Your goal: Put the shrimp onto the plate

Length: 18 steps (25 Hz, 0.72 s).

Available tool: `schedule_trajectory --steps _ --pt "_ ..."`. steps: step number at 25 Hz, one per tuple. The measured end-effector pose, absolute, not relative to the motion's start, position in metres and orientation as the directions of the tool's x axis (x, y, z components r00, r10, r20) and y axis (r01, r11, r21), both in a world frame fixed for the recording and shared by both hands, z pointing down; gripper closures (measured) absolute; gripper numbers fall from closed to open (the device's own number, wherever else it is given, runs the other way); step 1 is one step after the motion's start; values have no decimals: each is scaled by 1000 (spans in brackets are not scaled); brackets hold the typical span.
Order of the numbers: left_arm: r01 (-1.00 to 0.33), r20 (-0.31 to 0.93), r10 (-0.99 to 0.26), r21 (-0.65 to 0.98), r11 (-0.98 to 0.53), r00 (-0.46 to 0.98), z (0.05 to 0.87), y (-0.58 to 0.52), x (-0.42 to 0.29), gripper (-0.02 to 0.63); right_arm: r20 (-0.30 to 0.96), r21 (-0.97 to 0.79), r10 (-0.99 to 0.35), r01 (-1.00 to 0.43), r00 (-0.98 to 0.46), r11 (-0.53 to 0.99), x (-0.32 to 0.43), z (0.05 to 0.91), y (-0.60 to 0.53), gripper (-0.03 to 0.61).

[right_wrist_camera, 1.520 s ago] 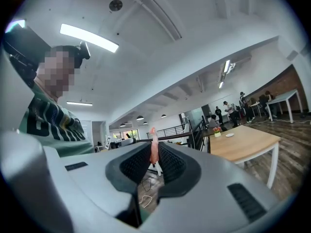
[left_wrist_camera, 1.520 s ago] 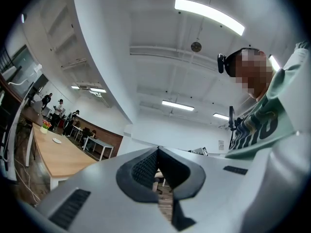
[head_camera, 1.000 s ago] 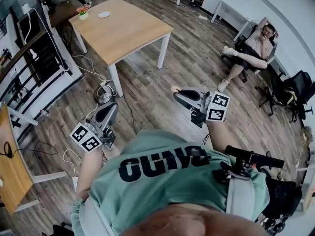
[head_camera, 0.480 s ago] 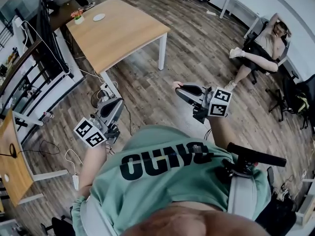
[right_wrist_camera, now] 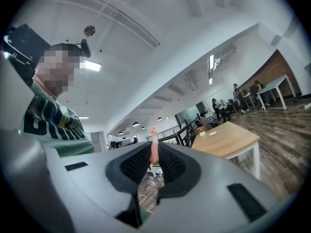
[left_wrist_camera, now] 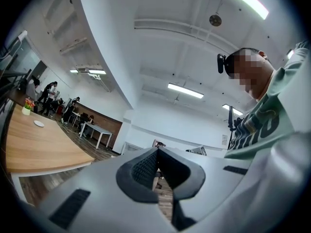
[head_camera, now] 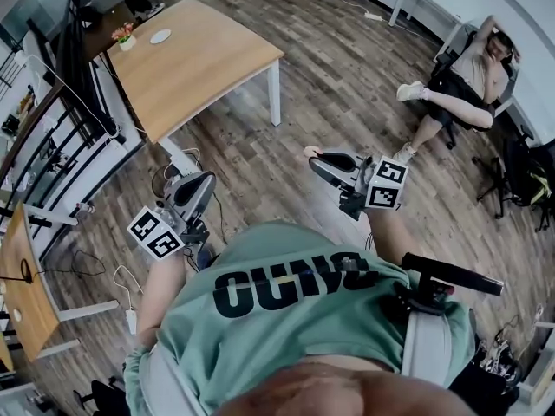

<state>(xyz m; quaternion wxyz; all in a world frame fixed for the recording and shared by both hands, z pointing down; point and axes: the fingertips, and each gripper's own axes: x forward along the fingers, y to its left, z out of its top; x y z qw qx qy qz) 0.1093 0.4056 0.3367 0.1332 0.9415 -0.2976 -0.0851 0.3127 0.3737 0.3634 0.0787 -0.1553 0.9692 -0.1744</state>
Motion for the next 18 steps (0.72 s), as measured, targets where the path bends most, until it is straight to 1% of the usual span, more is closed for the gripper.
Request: schedule_trajectory --steps 5,8,13,18 --pt "-504 -74 -551 319 -803 831 340 377 127 620 -86 -373 -359 -304 -929 876 328 367 349 529" --pt "-488 -69 -535 327 -809 842 344 356 124 620 -79 -379 -369 -315 -926 870 322 369 329 529" --pt "-454 -100 -511 337 -824 854 354 302 90 620 -51 -354 -411 -368 -910 860 297 368 281 529" --pt "-416 -129 -478 331 -847 869 347 236 41 620 -37 -326 -446 -411 -894 851 247 355 226 529"
